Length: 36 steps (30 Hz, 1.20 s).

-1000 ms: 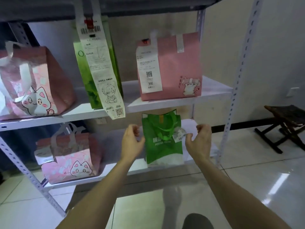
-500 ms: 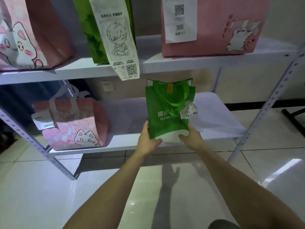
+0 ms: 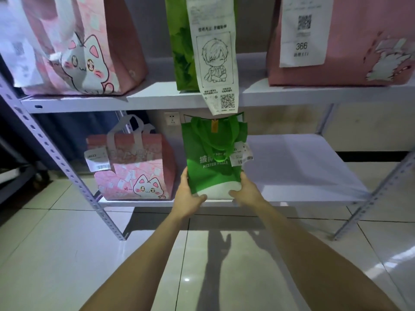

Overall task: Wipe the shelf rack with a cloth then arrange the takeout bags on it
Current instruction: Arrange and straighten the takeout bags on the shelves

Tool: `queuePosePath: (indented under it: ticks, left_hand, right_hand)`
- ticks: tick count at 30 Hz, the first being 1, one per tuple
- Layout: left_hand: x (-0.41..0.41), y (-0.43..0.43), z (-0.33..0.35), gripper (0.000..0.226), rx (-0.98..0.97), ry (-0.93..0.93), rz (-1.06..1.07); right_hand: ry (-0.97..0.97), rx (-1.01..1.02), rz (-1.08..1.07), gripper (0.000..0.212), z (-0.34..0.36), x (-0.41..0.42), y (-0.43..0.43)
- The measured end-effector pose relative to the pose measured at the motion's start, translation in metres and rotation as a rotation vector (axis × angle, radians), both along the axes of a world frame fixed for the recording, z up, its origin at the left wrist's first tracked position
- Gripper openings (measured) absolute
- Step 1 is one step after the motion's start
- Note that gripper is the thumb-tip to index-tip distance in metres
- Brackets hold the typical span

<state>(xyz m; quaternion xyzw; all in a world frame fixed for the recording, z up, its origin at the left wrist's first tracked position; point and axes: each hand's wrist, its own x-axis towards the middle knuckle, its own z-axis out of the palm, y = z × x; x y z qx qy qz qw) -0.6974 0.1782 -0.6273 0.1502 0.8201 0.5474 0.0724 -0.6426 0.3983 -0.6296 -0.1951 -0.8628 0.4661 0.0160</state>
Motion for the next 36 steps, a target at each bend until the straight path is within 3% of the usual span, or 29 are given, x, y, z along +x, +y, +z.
queuePosePath:
  ticks: [3, 5, 11, 15, 18, 21, 25, 32, 36]
  left_hand:
    - [0.008, -0.010, -0.001, 0.110, -0.030, 0.001, 0.019]
    - [0.017, -0.022, -0.001, 0.104, -0.072, 0.056, 0.079]
    - [0.041, -0.024, 0.072, 0.066, -0.090, 0.471, 0.123]
    - [0.050, -0.001, 0.145, 0.055, -0.031, 0.692, 0.133]
    - [0.052, 0.012, 0.184, 0.050, 0.021, 0.798, 0.096]
    - [0.042, 0.011, 0.205, 0.046, -0.007, 0.806, 0.087]
    - [0.034, -0.011, 0.234, 0.051, -0.125, 0.679, 0.071]
    - [0.038, -0.033, 0.310, 0.045, -0.521, 0.372, -0.154]
    - [0.058, -0.027, 0.381, 0.049, -0.635, 0.272, -0.298]
  right_hand:
    - [0.013, 0.035, -0.042, 0.078, 0.006, 0.016, 0.002]
    - [0.096, 0.111, -0.096, 0.064, 0.015, 0.037, 0.004]
    - [0.627, 0.429, -0.188, 0.013, 0.103, 0.076, 0.011]
    - [0.986, 0.687, -0.157, 0.028, 0.179, 0.064, 0.002]
    - [0.919, 0.715, -0.068, 0.043, 0.206, 0.047, -0.004]
    - [0.839, 0.722, -0.060, 0.040, 0.214, 0.040, -0.007]
    - [0.739, 0.707, -0.083, 0.035, 0.245, 0.045, -0.007]
    - [0.149, 0.543, 0.236, 0.044, 0.336, 0.087, -0.005]
    - [-0.026, 0.485, 0.286, 0.041, 0.414, 0.118, 0.002]
